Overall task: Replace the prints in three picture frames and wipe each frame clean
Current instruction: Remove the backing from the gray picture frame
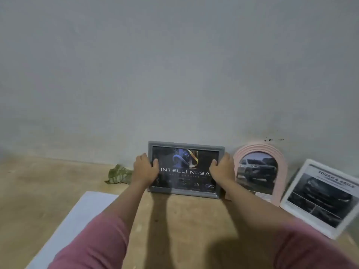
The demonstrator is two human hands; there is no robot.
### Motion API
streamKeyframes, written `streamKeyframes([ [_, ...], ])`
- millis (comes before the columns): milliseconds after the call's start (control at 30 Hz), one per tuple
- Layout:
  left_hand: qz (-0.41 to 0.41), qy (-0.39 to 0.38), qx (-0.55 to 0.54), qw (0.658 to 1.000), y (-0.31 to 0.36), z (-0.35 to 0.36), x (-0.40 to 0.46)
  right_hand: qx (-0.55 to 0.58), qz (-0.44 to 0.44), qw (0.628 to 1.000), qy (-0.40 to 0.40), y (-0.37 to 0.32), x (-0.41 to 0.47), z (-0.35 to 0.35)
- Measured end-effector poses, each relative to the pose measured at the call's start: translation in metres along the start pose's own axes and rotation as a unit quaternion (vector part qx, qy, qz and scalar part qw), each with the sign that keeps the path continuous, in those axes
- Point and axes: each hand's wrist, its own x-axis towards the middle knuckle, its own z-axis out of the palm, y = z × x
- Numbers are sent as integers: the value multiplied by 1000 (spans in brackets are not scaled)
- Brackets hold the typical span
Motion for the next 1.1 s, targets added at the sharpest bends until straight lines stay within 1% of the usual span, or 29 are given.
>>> streamKeyframes([
  [67,-25,-18,-14,999,-12,10,17,0,45,999,20,-1,5,12],
  [167,-68,-39,-40,996,-27,27,37,12,95,995,22,7,8,28],
  [233,-97,-48,-68,992,-34,34,49,31,112,993,33,11,12,38],
  [300,-118,-75,-83,987,-41,39,58,50,132,989,44,14,14,46],
  [433,-108,-111,-82,984,-54,50,71,79,179,980,47,20,12,57],
  [533,-103,-125,-104,981,-59,56,74,84,193,976,51,21,14,61],
  [667,-100,-106,-137,980,-62,56,75,94,183,977,60,23,15,58],
  [767,-95,-77,-155,980,-58,49,70,95,156,981,60,16,10,47],
  [867,-94,-53,-169,980,-50,38,62,115,109,986,60,9,0,27],
  [967,-100,-45,-180,978,-38,27,50,149,47,986,60,5,-15,-3],
  [1033,-99,-38,-178,978,-28,22,39,189,10,980,68,5,-29,-29],
  [1100,-100,-32,-182,978,-15,18,26,233,-7,970,66,7,-43,-54],
])
